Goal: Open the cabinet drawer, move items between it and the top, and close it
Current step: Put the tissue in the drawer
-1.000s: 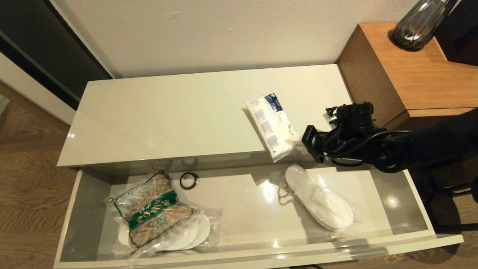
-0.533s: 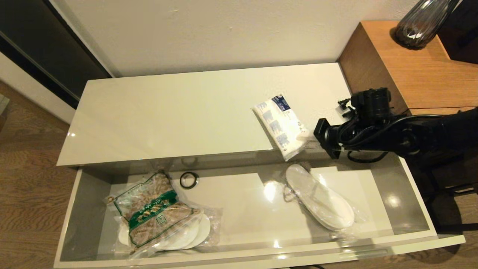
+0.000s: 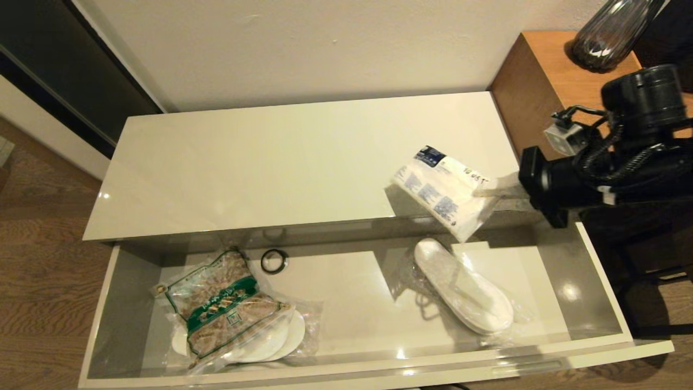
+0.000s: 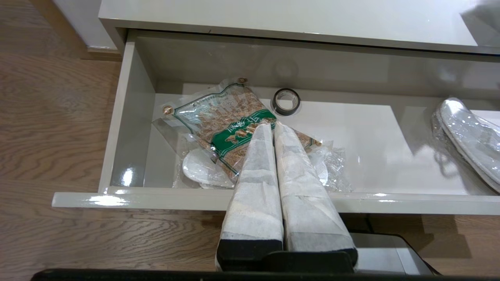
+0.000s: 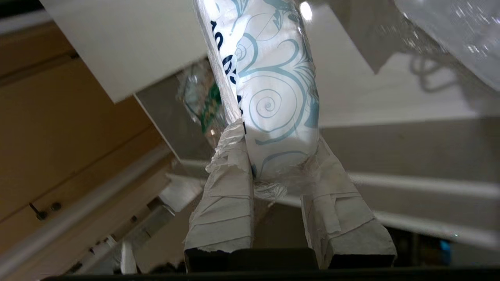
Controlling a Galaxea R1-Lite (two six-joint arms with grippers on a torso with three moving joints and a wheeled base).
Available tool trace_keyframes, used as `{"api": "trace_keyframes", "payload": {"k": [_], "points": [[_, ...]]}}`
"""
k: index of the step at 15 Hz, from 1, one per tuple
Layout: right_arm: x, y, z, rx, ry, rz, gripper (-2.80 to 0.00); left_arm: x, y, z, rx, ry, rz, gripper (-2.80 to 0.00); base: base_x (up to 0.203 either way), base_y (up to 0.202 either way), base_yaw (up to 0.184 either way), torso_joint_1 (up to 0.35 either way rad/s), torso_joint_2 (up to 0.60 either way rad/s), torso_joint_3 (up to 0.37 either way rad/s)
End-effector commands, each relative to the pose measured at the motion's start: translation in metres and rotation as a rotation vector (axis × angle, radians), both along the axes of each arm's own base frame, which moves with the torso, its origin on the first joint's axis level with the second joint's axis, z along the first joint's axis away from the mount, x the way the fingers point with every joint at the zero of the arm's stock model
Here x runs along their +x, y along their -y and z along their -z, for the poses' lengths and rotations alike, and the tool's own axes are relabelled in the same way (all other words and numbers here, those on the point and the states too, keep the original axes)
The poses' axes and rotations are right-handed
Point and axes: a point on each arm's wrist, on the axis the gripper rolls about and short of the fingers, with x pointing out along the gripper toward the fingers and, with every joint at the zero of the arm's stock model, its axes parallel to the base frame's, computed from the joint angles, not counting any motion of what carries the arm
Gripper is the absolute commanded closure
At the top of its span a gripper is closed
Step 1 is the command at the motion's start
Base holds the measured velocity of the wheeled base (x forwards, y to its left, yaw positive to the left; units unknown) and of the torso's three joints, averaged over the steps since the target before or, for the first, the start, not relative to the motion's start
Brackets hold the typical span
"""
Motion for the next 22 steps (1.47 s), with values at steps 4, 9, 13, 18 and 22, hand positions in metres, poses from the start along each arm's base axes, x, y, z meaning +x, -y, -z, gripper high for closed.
{"api": "trace_keyframes", "payload": {"k": [4, 9, 13, 18, 22], "points": [[-0.091, 0.026, 0.01, -0.124, -0.073, -0.014, 0.0, 0.0, 0.0, 0.0, -0.001, 0.0, -0.001, 0.0, 0.0, 0.0, 0.0, 0.0, 0.0, 0.0], [-0.092, 0.026, 0.049, -0.171, -0.149, -0.038, 0.0, 0.0, 0.0, 0.0, -0.001, 0.0, 0.0, 0.0, 0.0, 0.0, 0.0, 0.0, 0.0, 0.0], [-0.062, 0.018, 0.086, -0.179, -0.207, -0.042, 0.0, 0.0, 0.0, 0.0, -0.001, 0.0, 0.0, 0.0, 0.0, 0.0, 0.0, 0.0, 0.0, 0.0], [-0.02, 0.005, 0.144, -0.162, -0.337, -0.103, 0.0, 0.0, 0.0, 0.0, -0.001, 0.0, 0.0, 0.0, 0.0, 0.0, 0.0, 0.0, 0.0, 0.0], [0.014, -0.006, 0.174, -0.108, -0.291, -0.134, 0.0, 0.0, 0.0, 0.0, -0.001, 0.0, -0.001, 0.0, 0.0, 0.0, 0.0, 0.0, 0.0, 0.0]]}}
